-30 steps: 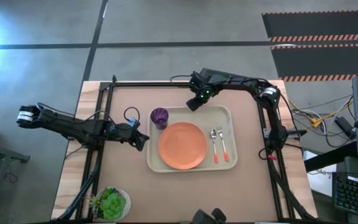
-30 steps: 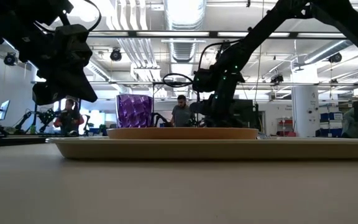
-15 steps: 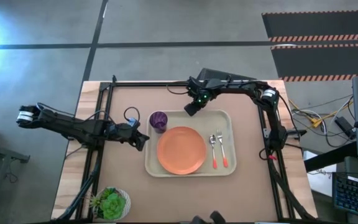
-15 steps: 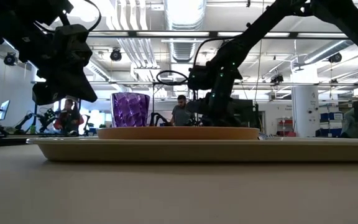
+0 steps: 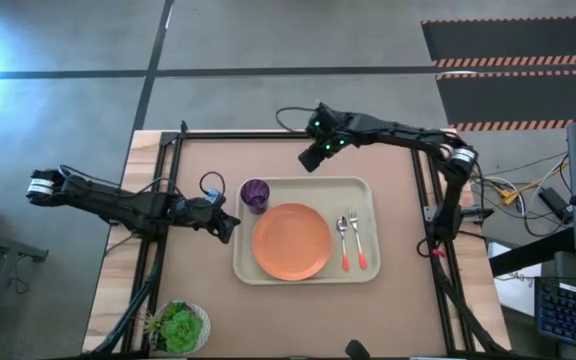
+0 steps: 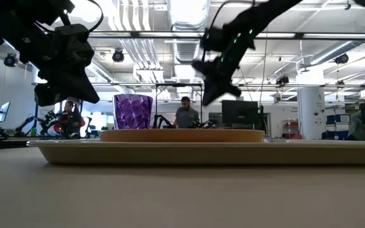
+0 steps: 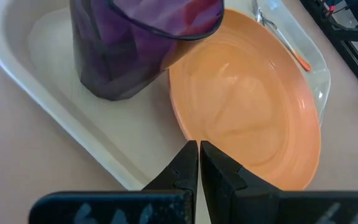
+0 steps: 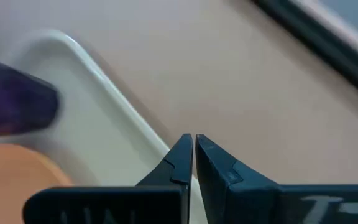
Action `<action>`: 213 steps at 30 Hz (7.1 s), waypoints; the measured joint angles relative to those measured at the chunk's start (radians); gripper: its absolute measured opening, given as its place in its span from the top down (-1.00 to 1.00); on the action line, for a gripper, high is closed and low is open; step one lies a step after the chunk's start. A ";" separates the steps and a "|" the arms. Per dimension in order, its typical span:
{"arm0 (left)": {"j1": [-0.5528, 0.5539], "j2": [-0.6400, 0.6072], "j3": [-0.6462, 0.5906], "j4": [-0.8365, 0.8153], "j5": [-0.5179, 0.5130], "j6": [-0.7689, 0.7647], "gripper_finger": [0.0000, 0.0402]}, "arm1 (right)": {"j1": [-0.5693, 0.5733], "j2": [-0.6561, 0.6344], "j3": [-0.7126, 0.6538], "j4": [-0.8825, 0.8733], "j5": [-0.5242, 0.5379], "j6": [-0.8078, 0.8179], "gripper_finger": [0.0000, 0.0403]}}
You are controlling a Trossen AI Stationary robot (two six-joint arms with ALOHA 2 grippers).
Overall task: Pick and place plate/cup/fork/spoon on tray
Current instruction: Return to Home Position
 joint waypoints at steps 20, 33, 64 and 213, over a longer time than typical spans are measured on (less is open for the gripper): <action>-0.063 -0.091 -0.001 0.288 0.122 0.336 1.00 | 0.100 -0.355 0.000 0.109 0.118 -0.048 0.95; -0.062 -0.221 -0.010 0.244 0.210 0.313 1.00 | 0.163 -0.460 0.001 0.117 0.064 0.022 0.95; -0.062 -0.672 -0.011 -0.059 0.517 0.830 1.00 | 0.335 -0.686 -0.024 -0.025 -0.733 -0.467 0.95; -0.057 -0.586 -0.409 0.515 0.237 0.885 1.00 | 0.296 -1.386 -1.469 1.174 -0.379 -0.027 0.95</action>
